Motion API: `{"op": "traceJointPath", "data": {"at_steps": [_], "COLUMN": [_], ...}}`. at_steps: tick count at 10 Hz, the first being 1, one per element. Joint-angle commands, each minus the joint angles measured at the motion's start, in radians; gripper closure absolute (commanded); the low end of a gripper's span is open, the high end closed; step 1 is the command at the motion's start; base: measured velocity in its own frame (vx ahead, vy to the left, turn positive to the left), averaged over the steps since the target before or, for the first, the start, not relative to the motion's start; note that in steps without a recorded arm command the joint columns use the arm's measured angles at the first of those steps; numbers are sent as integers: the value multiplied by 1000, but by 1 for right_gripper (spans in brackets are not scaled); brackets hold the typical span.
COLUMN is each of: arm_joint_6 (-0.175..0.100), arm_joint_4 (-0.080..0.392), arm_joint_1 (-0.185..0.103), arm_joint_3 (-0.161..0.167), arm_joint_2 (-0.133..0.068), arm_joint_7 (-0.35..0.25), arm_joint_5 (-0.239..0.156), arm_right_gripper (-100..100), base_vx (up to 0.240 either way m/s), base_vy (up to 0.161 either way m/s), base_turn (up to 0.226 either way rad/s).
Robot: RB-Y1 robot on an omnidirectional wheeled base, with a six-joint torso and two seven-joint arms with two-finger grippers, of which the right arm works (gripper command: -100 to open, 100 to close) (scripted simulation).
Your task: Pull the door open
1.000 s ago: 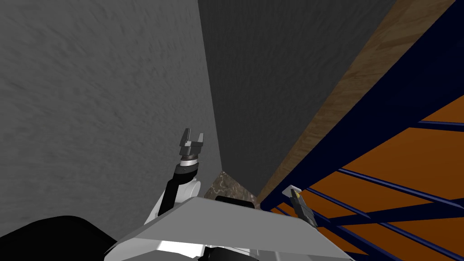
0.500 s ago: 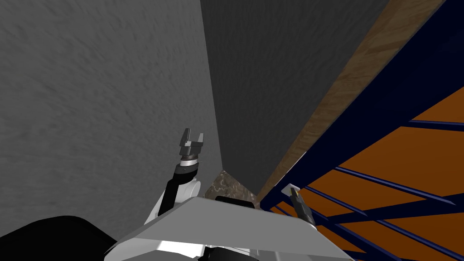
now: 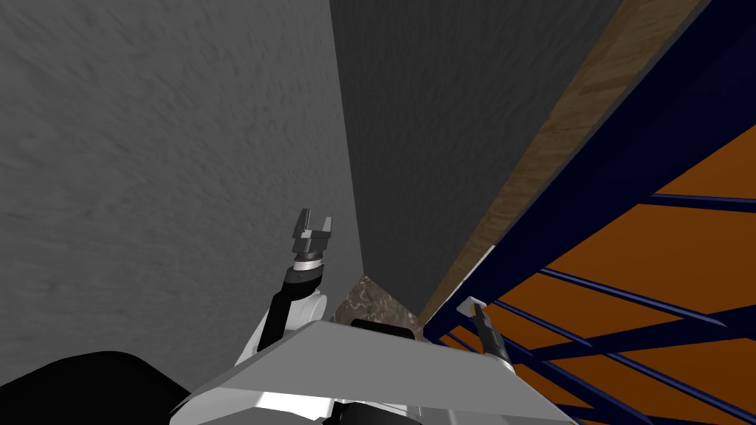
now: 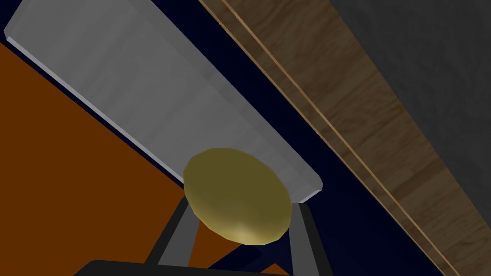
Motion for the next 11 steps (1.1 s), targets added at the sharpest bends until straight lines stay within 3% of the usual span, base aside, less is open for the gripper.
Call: {"op": "traceJointPath", "data": {"at_steps": [1, 3, 11], "arm_joint_6": [-2, 1, 8], "arm_joint_4": [7, 15, 32], "arm_joint_1": [-5, -15, -36], "arm_joint_3": [8, 32, 80], "arm_joint_2": [-1, -9, -28], "arm_joint_7": [-29, -94, -276], "arm_joint_5": [-8, -45, -121], "arm_right_gripper": [100, 100, 100], "base_vx": [-37, -45, -47], "base_vy": [-4, -6, -6], "base_turn": [20, 37, 31]}}
